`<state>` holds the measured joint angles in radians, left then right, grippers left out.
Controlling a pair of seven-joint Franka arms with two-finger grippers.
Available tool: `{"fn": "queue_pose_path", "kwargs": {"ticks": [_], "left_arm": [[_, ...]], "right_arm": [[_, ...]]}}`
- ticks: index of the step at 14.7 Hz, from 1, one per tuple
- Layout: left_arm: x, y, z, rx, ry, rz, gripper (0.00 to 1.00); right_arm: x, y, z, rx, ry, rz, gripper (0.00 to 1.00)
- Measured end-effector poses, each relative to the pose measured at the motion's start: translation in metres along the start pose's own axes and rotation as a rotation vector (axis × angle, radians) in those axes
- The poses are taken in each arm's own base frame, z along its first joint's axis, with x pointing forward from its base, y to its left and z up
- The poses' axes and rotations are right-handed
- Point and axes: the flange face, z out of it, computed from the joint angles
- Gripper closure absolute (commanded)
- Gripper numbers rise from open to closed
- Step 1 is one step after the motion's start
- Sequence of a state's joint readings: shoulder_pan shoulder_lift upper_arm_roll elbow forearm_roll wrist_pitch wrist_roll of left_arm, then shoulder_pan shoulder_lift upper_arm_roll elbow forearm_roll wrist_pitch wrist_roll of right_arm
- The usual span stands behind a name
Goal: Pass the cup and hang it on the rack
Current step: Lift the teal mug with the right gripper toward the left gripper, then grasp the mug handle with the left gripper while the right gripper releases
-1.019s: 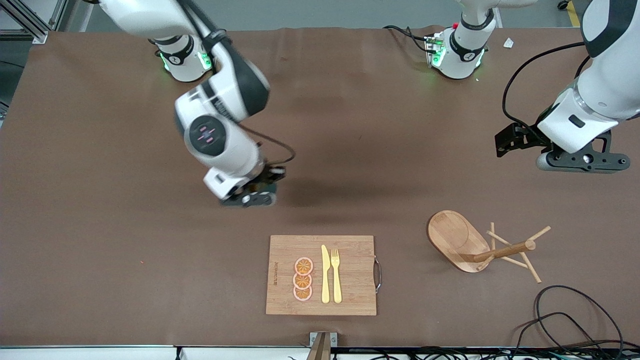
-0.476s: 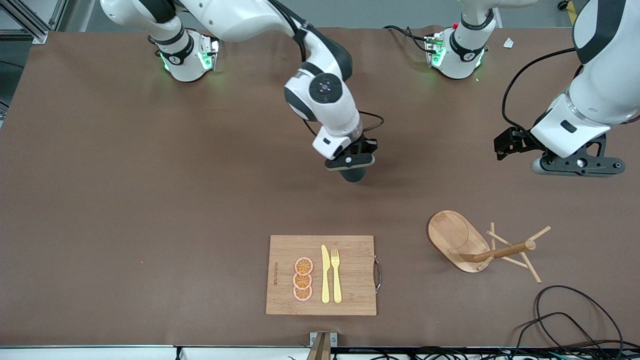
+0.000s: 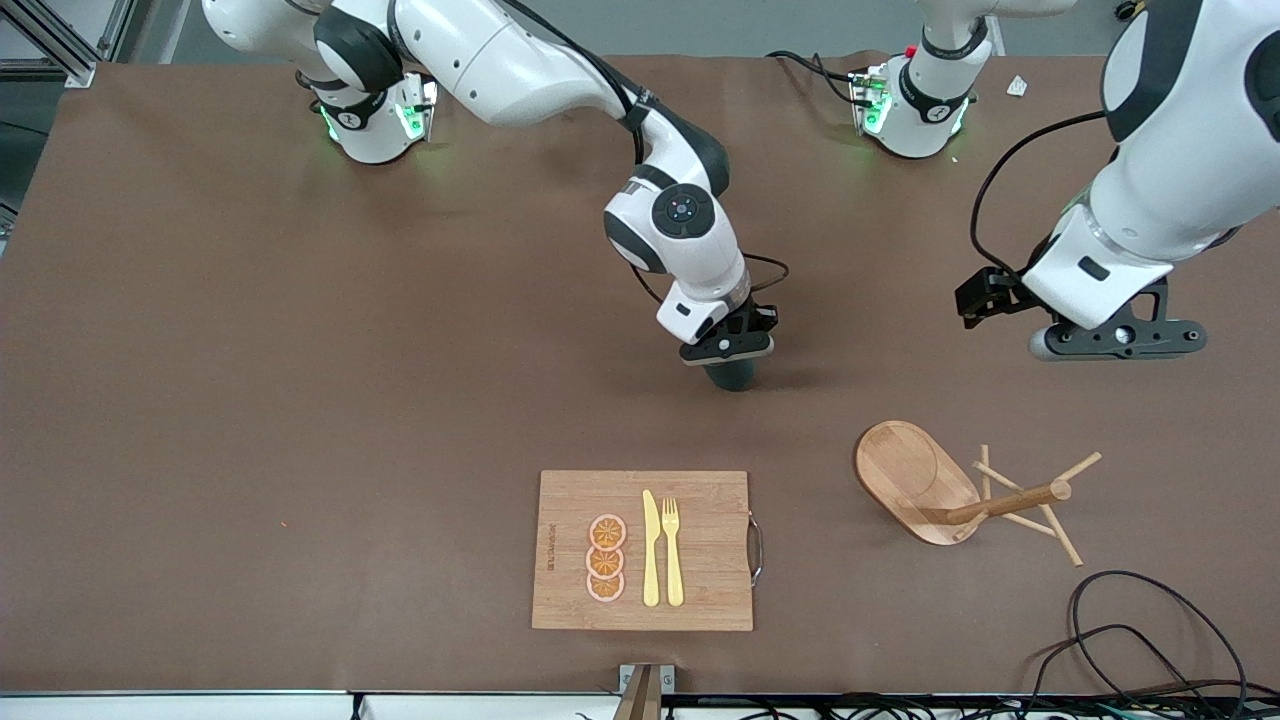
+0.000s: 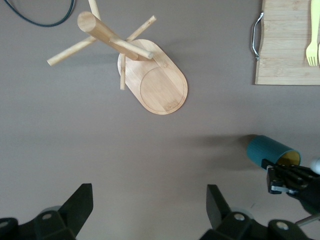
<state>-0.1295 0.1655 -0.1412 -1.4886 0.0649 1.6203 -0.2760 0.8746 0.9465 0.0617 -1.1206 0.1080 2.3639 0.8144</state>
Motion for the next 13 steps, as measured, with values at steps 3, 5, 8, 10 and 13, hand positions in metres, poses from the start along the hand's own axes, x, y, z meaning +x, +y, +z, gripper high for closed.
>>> {"fn": "queue_pose_path", "kwargs": {"ticks": [3, 5, 8, 10, 13], "left_arm": [[0.003, -0.001, 0.005, 0.001, -0.008, -0.008, 0.00], [0.004, -0.002, 0.007, 0.005, -0.009, -0.010, 0.00], [0.005, -0.007, 0.007, 0.024, -0.004, -0.015, 0.00], [0.006, -0.010, 0.007, 0.031, -0.003, -0.018, 0.00], [0.006, -0.011, 0.008, 0.043, -0.001, -0.021, 0.00]], "right_arm": [[-0.003, -0.003, 0.001, -0.001, 0.002, -0.004, 0.56], [0.001, -0.003, -0.004, -0.004, 0.005, 0.006, 0.00], [0.017, 0.004, -0.021, -0.032, -0.004, 0.027, 0.00], [0.032, 0.012, -0.038, -0.047, -0.008, 0.047, 0.00], [0.059, 0.026, -0.072, -0.050, 0.019, 0.074, 0.00]]}}
